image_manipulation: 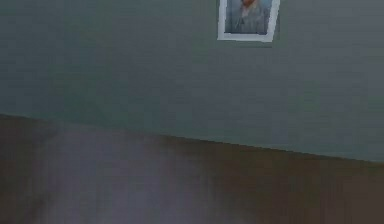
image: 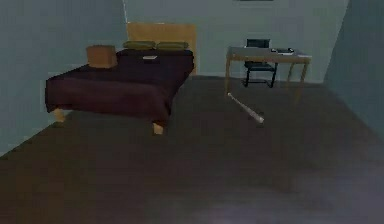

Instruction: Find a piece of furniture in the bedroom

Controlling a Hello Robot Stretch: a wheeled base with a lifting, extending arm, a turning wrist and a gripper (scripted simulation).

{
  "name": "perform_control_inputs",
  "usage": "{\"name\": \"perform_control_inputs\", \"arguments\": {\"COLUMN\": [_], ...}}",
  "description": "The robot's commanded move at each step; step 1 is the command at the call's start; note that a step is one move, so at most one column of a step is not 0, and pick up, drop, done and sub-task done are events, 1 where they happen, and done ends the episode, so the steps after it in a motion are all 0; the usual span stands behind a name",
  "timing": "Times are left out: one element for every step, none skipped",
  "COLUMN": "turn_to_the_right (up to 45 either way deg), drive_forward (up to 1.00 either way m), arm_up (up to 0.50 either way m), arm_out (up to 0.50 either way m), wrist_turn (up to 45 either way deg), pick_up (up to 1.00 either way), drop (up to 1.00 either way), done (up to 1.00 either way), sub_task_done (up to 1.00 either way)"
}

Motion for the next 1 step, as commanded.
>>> {"name": "perform_control_inputs", "arguments": {"turn_to_the_right": [-3.0], "drive_forward": [0.0], "arm_up": [0.0], "arm_out": [0.0], "wrist_turn": [0.0], "pick_up": [0.0], "drop": [0.0], "done": [0.0], "sub_task_done": [0.0]}}
